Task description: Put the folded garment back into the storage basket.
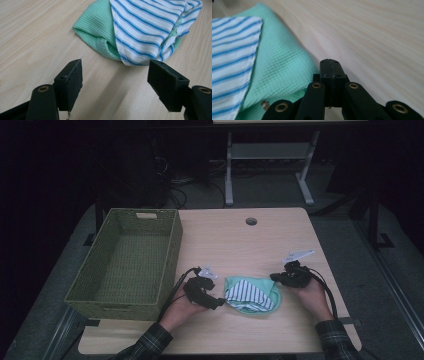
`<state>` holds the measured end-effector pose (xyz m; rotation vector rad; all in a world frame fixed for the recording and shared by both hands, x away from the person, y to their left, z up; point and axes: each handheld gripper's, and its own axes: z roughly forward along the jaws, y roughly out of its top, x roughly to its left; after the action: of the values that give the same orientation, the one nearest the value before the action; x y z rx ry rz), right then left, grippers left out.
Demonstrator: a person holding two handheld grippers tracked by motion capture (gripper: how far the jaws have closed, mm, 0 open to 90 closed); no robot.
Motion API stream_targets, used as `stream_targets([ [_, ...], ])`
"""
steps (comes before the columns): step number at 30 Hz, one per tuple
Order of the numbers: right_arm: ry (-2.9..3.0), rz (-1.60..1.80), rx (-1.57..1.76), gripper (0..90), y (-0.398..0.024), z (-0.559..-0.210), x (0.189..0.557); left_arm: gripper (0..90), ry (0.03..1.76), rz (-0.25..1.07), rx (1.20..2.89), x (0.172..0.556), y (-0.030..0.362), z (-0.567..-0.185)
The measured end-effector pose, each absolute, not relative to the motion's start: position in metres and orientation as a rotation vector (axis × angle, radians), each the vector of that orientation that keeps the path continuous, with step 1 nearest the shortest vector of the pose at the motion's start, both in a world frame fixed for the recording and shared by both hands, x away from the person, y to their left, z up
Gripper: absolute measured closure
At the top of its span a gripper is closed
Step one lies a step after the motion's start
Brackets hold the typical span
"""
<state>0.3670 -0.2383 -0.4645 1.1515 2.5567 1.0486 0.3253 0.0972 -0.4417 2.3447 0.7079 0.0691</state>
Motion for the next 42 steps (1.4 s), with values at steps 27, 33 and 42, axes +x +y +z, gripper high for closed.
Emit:
stream_targets([
  [27, 2.627, 1.093, 1.065, 89.7, -0.237, -0.463, 0.297, 17.6, 0.649, 0.038, 2.352, 0.310, 0.094, -0.430],
  [33, 2.655, 1.118, 1.029, 89.8, -0.223, -0.461, 0.285, 17.0, 0.640, 0.040, 2.354, 0.302, 0.096, -0.428],
  [42, 2.723, 1.134, 0.917, 89.7, -0.192, -0.461, 0.280, 16.7, 0.638, 0.037, 2.356, 0.298, 0.097, -0.426],
])
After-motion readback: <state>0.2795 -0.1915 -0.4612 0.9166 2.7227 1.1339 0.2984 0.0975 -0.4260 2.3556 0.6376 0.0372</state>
